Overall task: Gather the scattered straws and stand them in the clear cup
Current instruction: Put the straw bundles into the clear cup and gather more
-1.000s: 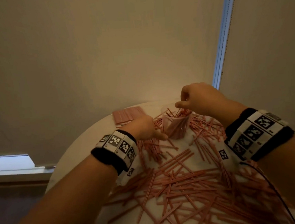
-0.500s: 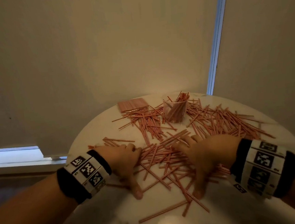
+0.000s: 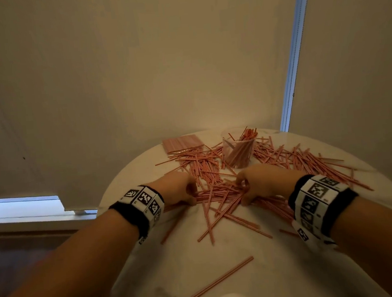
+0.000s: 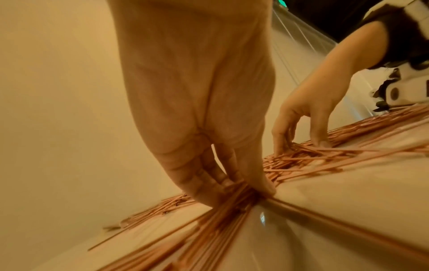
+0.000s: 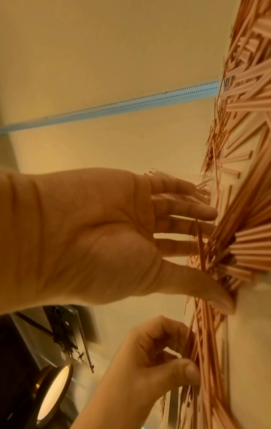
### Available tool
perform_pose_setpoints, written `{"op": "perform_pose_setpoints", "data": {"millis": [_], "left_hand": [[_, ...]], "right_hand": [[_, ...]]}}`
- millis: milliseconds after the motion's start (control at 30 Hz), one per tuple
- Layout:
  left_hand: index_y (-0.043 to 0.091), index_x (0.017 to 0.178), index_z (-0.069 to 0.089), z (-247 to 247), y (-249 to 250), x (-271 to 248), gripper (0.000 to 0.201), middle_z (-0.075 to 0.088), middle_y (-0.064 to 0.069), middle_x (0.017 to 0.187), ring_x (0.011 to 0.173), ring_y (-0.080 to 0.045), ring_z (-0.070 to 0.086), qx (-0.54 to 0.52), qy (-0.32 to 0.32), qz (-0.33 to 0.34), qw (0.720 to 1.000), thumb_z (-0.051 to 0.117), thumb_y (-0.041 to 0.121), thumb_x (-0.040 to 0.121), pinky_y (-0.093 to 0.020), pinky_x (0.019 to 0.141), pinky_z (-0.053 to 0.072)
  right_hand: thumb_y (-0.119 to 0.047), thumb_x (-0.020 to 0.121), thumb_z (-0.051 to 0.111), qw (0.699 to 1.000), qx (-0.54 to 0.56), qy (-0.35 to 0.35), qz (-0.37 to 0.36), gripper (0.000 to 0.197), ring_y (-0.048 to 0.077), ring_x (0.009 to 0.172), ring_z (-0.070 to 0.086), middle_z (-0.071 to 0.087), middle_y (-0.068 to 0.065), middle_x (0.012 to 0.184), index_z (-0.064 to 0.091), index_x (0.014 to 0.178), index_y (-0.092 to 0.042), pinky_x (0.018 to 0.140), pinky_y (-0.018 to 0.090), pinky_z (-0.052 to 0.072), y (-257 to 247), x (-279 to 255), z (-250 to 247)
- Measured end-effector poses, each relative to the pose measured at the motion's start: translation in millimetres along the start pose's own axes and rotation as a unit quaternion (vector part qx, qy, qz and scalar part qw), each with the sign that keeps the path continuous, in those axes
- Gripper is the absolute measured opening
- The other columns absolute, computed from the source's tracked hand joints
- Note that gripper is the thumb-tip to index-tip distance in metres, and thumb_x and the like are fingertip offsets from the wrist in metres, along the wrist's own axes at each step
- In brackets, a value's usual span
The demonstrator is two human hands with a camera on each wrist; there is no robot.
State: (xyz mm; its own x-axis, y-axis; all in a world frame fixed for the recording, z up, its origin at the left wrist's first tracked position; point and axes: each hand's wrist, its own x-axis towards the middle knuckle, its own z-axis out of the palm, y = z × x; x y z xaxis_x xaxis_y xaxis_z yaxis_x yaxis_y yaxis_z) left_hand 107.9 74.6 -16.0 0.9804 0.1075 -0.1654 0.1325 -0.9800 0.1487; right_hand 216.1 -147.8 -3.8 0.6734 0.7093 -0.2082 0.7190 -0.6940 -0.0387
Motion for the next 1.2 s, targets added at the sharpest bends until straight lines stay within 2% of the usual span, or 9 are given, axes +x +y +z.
{"op": "perform_pose_setpoints", "data": {"millis": [133,233,400,500,600,767,933,1067,1200], "left_hand": [[0.02,0.117,0.069,1.5,3.6,5.9,0.031,0.065,0.007,0.1,0.091,-0.013,0.058,0.019,-0.012,-0.004,1.0,0.078,0.033,0.089,-0.024,0.078,0.042],[0.018,0.122,0.068,-0.8,6.1,6.9,0.031,0.069,-0.001,0.112,0.1,-0.02,0.061,0.044,-0.009,-0.004,0.999,0.072,0.029,0.094,-0.028,0.084,0.045],[0.017,0.122,0.066,-6.9,6.1,7.6,0.024,0.067,-0.003,0.116,0.104,-0.023,0.061,0.029,-0.022,-0.008,0.999,0.062,0.021,0.099,-0.031,0.086,0.047],[0.017,0.103,0.059,-12.8,4.5,7.4,0.005,0.068,-0.001,0.107,0.096,-0.02,0.063,0.009,-0.015,-0.007,1.0,0.055,0.016,0.102,-0.03,0.077,0.046],[0.017,0.092,0.054,-19.1,0.5,7.7,0.014,0.074,0.004,0.098,0.089,-0.014,0.073,-0.109,-0.008,-0.007,0.994,0.05,0.013,0.105,-0.037,0.076,0.058],[0.006,0.102,0.058,-20.0,5.9,8.5,0.016,0.065,-0.004,0.093,0.08,-0.016,0.063,-0.296,0.034,-0.033,0.954,0.042,0.001,0.104,-0.042,0.085,0.059],[0.008,0.09,0.054,-16.2,20.0,13.8,0.02,0.054,-0.01,0.086,0.069,-0.018,0.048,-0.41,0.077,-0.105,0.903,0.038,0.003,0.099,-0.032,0.06,0.044],[0.01,0.088,0.052,-12.9,30.3,25.2,0.024,0.043,-0.003,0.071,0.058,-0.014,0.037,-0.511,0.097,-0.138,0.843,0.039,0.017,0.107,-0.029,0.054,0.033],[0.008,0.104,0.053,-12.4,34.4,35.6,0.033,0.054,-0.009,0.089,0.069,-0.016,0.049,-0.527,0.143,-0.126,0.828,0.032,0.033,0.112,-0.03,0.061,0.042]], "right_hand": [[-0.035,0.082,0.078,1.0,-0.018,0.007,-0.006,0.042,0.017,0.094,0.057,0.065,0.001,0.116,0.066,0.12,-0.025,0.08,0.031,0.049,-0.2,3.1,-0.9],[-0.026,0.087,0.074,0.999,-0.034,0.014,-0.012,0.029,0.022,0.099,0.06,0.065,0.003,0.113,0.067,0.114,-0.019,0.084,0.034,0.052,0.9,3.1,-1.0],[-0.023,0.094,0.063,0.998,-0.055,0.008,-0.017,0.023,0.026,0.097,0.063,0.066,0.008,0.109,0.065,0.115,-0.012,0.085,0.037,0.055,-1.1,0.8,-0.4],[-0.02,0.097,0.056,0.998,-0.059,0.001,-0.02,0.021,0.025,0.094,0.061,0.065,0.008,0.106,0.064,0.114,-0.011,0.081,0.034,0.052,-1.3,-0.9,-2.8],[-0.012,0.097,0.049,1.0,-0.029,0.002,-0.009,0.027,0.024,0.097,0.061,0.064,0.007,0.11,0.062,0.121,-0.013,0.08,0.032,0.051,1.7,-2.5,-7.0],[-0.008,0.098,0.043,0.999,0.051,0.001,0.003,0.024,0.02,0.088,0.059,0.062,0.005,0.099,0.06,0.114,-0.015,0.074,0.032,0.051,10.3,-3.1,-14.4],[-0.011,0.099,0.047,0.99,0.139,0.032,0.012,0.011,0.026,0.089,0.062,0.064,0.007,0.097,0.052,0.095,-0.02,0.07,0.038,0.051,16.8,-3.7,-22.6],[-0.011,0.102,0.043,0.976,0.213,0.049,0.021,0.008,0.028,0.082,0.065,0.066,0.012,0.095,0.05,0.102,-0.014,0.07,0.043,0.057,22.1,-5.5,-32.0],[-0.009,0.102,0.042,0.959,0.271,0.078,0.028,0.009,0.026,0.076,0.062,0.063,0.012,0.09,0.049,0.099,-0.013,0.059,0.035,0.052,24.6,-5.7,-39.4]]}}
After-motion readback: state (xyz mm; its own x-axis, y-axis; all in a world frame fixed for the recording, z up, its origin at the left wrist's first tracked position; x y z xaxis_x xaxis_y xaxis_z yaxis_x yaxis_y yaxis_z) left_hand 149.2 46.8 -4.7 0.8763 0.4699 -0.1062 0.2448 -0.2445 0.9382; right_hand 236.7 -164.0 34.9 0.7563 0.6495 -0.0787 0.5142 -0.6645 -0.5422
